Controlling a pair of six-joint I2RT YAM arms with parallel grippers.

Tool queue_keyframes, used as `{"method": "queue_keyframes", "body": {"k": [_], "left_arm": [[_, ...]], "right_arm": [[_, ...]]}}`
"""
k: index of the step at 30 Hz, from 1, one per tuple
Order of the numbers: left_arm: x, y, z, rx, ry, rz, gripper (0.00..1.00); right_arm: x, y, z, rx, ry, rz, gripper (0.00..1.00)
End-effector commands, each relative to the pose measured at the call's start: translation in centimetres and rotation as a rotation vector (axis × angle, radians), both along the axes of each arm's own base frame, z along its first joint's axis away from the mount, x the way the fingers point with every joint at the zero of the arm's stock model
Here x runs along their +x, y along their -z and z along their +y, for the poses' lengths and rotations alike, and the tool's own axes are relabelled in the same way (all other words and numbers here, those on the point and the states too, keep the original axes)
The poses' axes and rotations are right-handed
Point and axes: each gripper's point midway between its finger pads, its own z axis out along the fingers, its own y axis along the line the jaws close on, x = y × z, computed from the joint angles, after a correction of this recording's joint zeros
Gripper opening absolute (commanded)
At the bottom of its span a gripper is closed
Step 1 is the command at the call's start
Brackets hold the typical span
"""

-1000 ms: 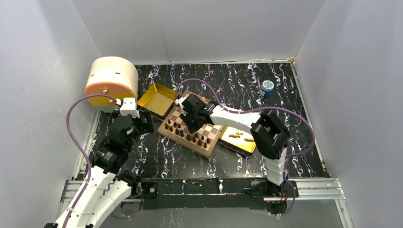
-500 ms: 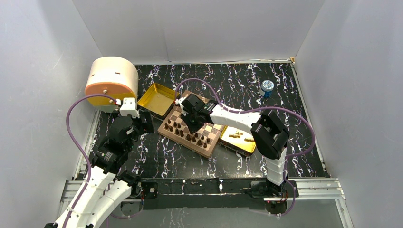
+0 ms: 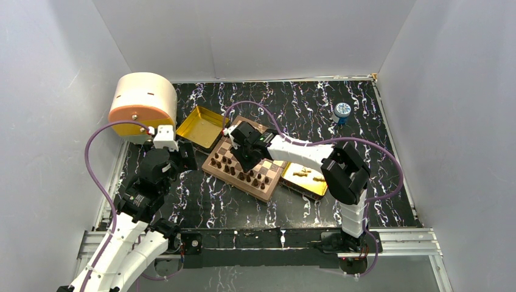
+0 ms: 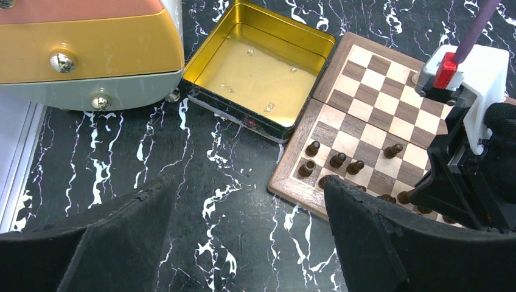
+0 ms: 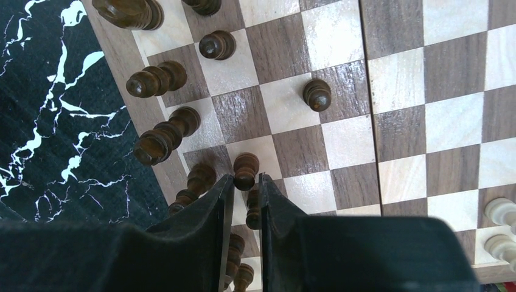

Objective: Set up the chess pieces on the board
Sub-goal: Move the chess piece to the chessboard.

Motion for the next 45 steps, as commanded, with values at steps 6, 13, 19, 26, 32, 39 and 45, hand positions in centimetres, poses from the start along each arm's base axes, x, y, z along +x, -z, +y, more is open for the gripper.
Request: {"method": "queue_keyframes", "body": {"k": [6,13,19,26,32,39,45], "left_arm": [[0.1,-0.5,0.3,0.004,-0.016,-0.027,0.89],[0.1,-0.5,0.3,0.004,-0.013,-0.027,0.89],[0.1,-0.6,0.3,0.003,-0.012,-0.029,0.89],[0.1,-0.5,0.2,0.003,-0.011,-0.027,0.89],[0.1,-0.5,0.2,0.003,-0.011,-0.026,0.89],[0.1,-0.5,0.3,0.005,-0.011,-0.026,0.89],[0.1,-0.5,0.3,0.006,-0.013,-0.025,0.89]], "right_arm": [[2.3,-3.8,1.1,0.041,0.060,-0.101,0.30],[2.3,-5.6,1.8,0.086,0.048,-0.108,0.32],[4.4,-5.4,1.6,0.070,0.093,-0.165,0.35],[6.4,-4.5,1.9,0.078,0.083,-0.169,0.41],[7.4,-3.7,2.3,0.068,0.070,-0.178,0.42],[8.3,-2.3,2.7,0.059,0.072,-0.164,0.37],[7.5,-2.1,3.1,0.079,0.049,-0.128,0.23]]}}
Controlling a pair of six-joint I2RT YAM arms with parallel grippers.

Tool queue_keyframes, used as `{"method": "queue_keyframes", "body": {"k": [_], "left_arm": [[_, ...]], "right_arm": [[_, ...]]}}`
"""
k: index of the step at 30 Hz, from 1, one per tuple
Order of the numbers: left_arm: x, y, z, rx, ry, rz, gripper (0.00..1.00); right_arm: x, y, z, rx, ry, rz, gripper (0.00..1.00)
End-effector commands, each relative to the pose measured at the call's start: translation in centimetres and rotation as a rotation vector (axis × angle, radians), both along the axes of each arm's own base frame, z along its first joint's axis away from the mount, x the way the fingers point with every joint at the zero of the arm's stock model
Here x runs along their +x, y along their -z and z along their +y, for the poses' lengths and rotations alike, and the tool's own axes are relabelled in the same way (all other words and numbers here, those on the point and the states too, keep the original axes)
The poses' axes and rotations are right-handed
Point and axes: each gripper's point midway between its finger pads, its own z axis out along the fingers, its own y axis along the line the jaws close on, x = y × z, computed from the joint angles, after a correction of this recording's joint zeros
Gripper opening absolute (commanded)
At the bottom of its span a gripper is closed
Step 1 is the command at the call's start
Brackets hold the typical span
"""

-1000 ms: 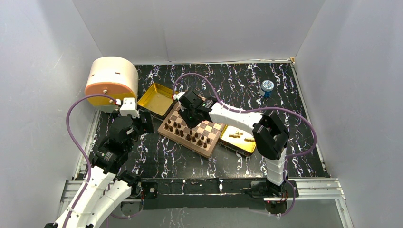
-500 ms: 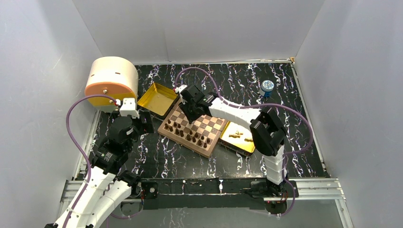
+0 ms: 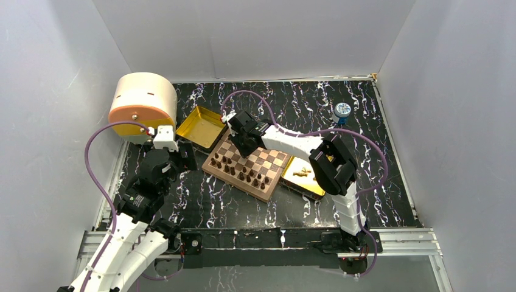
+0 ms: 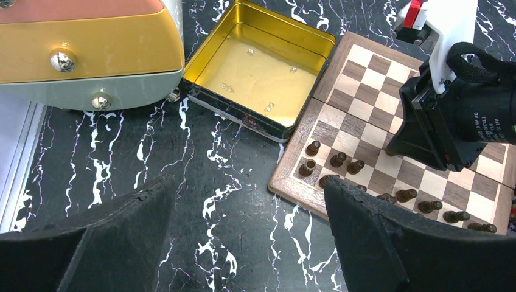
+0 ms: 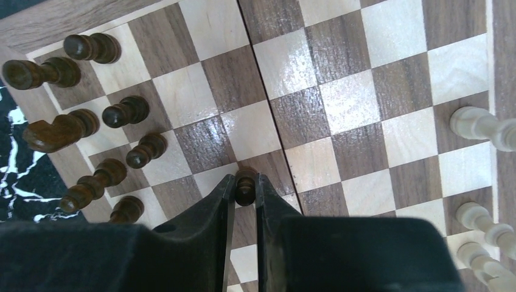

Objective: Set up the chess pieces on the board
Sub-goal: Move the chess piece to the chessboard.

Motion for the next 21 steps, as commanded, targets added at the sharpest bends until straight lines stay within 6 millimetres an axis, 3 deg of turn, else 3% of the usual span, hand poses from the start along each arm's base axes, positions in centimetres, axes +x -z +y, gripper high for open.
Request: {"method": "queue_keyframes", "body": {"k": [1,9,21], "left_arm": [[0.1,-0.6,0.3,0.005,-0.013,-0.027,0.89],[0.1,-0.6,0.3,0.004,-0.012,-0.029,0.89],[0.0,-0.8,0.3,0.001,-0.012,-0.035,0.89]], "right_arm": [[0.6,-2.6,1.7,0.089,-0.028,-0.025,0.22],[-2.3,-2.8,1.8,0.128,-0.056,0.060,0.20],[-4.3,-2.2,2.5,0.103,-0.078,0.084,0.21]]}}
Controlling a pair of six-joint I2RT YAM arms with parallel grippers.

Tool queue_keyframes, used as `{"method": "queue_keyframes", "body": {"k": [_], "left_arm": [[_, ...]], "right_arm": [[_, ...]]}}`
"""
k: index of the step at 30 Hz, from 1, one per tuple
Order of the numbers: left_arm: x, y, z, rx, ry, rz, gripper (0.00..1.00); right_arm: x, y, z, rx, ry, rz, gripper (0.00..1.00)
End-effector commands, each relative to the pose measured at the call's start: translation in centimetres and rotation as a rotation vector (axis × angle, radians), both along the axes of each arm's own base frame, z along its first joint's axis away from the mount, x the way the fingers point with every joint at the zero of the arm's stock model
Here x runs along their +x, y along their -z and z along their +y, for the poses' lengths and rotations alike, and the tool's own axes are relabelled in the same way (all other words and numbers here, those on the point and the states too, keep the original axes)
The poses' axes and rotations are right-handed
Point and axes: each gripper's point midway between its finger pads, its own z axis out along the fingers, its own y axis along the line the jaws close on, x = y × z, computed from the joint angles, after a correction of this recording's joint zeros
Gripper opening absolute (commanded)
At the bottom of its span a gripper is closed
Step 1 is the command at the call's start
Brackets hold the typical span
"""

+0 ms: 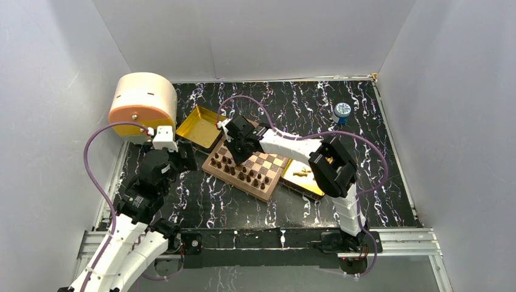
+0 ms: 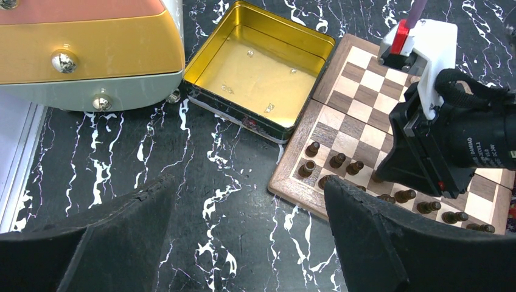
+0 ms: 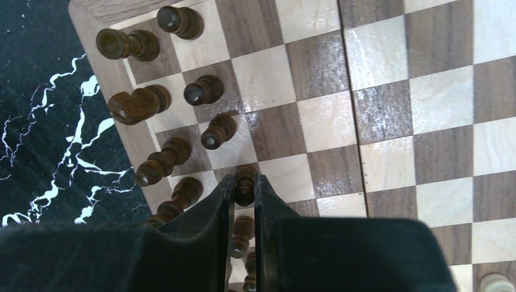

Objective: Set up the chess pieces on the board
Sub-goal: Move the chess piece to the chessboard.

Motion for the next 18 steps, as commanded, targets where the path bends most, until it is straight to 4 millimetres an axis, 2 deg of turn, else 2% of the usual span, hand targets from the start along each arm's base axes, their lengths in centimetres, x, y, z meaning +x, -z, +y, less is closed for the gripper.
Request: {"method": "queue_keyframes", "body": {"k": [1,18], "left_arm": [[0.1,-0.6,0.3,0.002,-0.012,-0.029,0.89],[0.1,-0.6,0.3,0.004,-0.012,-0.027,0.89]], "right_arm": [[-1.0,-2.1,0.4,0.027,-0.006,-0.010,0.21],[-1.3,-1.8,-0.7,-0.027,0.020,-0.033,0.24]]}}
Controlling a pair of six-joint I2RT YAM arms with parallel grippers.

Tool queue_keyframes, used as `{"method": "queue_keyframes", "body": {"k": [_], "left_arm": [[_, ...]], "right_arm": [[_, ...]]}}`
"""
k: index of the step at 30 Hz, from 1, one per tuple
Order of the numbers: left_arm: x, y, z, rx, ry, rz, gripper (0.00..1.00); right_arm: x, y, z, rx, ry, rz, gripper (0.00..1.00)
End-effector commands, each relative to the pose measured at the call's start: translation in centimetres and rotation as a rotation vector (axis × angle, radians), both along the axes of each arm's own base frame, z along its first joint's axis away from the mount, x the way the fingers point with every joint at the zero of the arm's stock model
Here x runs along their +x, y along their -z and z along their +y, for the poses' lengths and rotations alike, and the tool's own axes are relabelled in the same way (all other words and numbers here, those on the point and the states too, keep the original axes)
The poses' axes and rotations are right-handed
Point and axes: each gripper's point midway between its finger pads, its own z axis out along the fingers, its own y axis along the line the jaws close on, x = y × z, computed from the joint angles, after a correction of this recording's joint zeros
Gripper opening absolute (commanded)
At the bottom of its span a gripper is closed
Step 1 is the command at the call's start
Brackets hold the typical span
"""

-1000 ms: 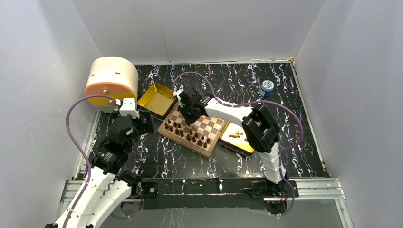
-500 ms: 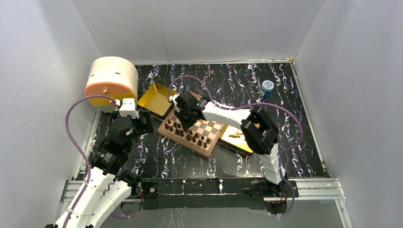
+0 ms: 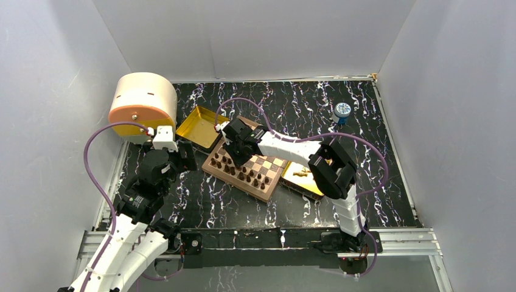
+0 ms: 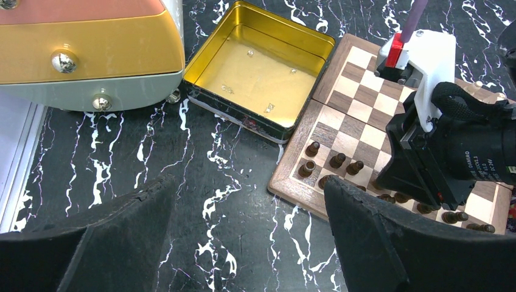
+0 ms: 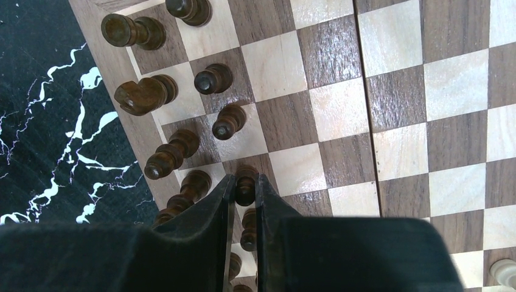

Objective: Set up the chess pieces on the board
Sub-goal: Move the chess piece to the chessboard.

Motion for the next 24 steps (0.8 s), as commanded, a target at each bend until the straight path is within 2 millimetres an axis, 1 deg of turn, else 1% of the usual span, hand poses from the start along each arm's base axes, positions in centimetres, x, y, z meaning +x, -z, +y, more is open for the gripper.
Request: {"method": "queue_keyframes", "body": {"k": [1,6,12,16,24], "left_arm": [[0.1,-0.6,0.3,0.003,-0.012,-0.028,0.89],[0.1,-0.5,0.2,0.003,-0.011,-0.024,0.89],[0.2,-0.5,0.2,0.003,-0.010,-0.024,0.89],[0.1,-0.5,0.3,0.006,-0.012,-0.024,0.89],[0.1,-0.5,0.2,0.004,-0.009,-0.024,0.89]], "right_arm": [[-0.3,-2.0,-0.6,0.008,0.011,-0.024,0.25],[-0.3,-2.5,-0.4,0.023,0.009,-0.027,0.32],[-0.1,-3.5,-0.1,0.048,0.007,-0.038,0.36],[-0.5,-3.4,-0.4,0.043,0.005,-0.028,0.38],[-1.0,-4.1,-1.1,0.045,0.003,-0.033,0.41]]}}
